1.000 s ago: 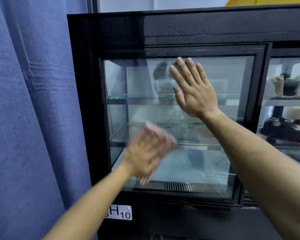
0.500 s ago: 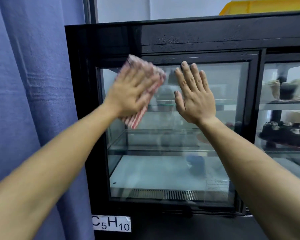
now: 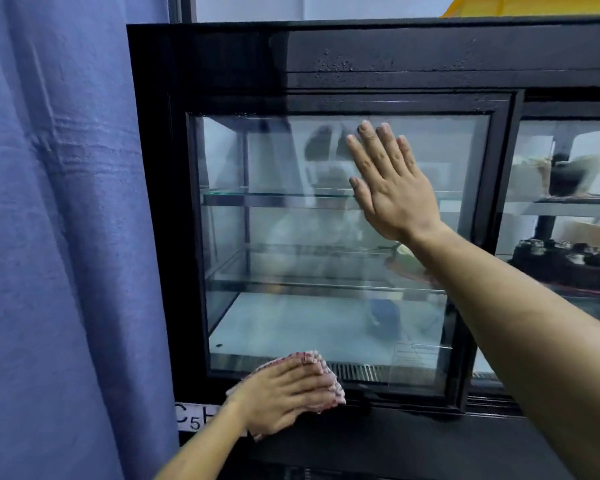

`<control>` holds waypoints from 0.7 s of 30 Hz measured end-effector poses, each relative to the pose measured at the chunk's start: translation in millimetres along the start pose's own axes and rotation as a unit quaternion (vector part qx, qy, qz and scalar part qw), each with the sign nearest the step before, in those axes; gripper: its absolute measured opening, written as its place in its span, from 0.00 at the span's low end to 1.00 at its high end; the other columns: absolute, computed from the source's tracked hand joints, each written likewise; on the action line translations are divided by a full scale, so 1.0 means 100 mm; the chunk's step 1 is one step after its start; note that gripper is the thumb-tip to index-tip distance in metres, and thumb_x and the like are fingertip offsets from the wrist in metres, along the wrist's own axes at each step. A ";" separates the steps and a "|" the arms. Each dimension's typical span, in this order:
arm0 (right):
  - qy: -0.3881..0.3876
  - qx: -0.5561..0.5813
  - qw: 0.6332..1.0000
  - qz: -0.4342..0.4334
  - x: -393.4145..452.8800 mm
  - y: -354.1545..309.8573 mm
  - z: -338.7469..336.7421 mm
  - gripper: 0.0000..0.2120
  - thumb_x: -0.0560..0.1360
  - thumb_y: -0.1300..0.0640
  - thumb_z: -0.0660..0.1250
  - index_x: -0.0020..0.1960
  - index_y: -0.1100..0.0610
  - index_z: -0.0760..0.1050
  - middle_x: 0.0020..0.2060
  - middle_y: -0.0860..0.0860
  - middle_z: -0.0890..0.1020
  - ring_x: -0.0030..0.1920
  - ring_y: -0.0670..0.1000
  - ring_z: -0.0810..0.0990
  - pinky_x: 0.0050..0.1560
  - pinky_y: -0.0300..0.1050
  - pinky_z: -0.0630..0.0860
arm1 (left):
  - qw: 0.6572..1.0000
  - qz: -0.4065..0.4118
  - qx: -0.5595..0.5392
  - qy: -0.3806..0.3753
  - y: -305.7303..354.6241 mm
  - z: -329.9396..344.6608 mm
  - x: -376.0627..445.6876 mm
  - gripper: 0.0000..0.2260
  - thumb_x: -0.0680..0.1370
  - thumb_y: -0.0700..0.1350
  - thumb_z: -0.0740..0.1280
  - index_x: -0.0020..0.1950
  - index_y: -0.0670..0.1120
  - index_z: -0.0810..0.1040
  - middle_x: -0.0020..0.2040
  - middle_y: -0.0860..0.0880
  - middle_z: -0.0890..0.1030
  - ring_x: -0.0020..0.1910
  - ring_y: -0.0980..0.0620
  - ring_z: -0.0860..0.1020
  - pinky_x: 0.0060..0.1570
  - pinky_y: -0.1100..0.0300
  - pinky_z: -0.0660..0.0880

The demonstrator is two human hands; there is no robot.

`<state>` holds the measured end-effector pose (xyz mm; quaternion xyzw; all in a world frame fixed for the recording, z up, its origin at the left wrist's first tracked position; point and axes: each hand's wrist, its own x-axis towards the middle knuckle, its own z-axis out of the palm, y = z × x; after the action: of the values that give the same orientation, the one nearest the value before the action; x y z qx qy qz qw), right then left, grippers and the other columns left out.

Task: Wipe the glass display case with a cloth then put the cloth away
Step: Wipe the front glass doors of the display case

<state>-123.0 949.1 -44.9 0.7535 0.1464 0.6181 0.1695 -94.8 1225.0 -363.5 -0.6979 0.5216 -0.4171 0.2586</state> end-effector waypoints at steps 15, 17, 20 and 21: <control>-0.043 0.051 0.997 0.043 -0.10 0.18 -0.15 0.31 0.87 0.44 0.50 0.86 0.54 0.48 0.85 0.54 0.47 0.84 0.55 0.43 0.83 0.52 0.38 | 0.860 -0.441 -0.026 0.257 -2.17 -1.32 1.32 0.30 0.84 0.53 0.55 0.86 0.50 0.53 0.86 0.43 0.51 0.84 0.38 0.48 0.82 0.38 0.47; -0.043 0.023 0.994 0.097 -0.19 0.21 -0.12 0.31 0.87 0.40 0.49 0.86 0.50 0.47 0.85 0.52 0.44 0.84 0.55 0.40 0.82 0.53 0.35 | 0.913 -0.343 -0.050 0.215 -1.36 -0.88 1.13 0.28 0.85 0.53 0.54 0.85 0.51 0.55 0.86 0.45 0.50 0.85 0.40 0.47 0.81 0.36 0.49; -0.039 0.020 0.993 0.107 -0.24 0.21 -0.07 0.31 0.87 0.39 0.50 0.86 0.47 0.47 0.85 0.54 0.46 0.84 0.57 0.42 0.82 0.53 0.34 | 0.974 -0.196 -0.034 0.111 -0.03 -0.20 0.59 0.26 0.85 0.54 0.54 0.84 0.54 0.61 0.85 0.49 0.56 0.85 0.45 0.49 0.81 0.37 0.48; -0.034 0.020 0.994 0.104 -0.25 0.22 -0.06 0.30 0.87 0.40 0.51 0.86 0.47 0.48 0.85 0.54 0.47 0.84 0.58 0.43 0.82 0.53 0.35 | 0.978 -0.185 -0.044 0.086 0.25 -0.08 0.41 0.25 0.85 0.56 0.55 0.83 0.56 0.62 0.85 0.51 0.59 0.85 0.46 0.49 0.82 0.41 0.45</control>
<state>-133.9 919.3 -56.4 0.7886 0.0737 0.6031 0.0942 -110.3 1178.5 -366.3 -0.7544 0.4216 -0.4930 0.1006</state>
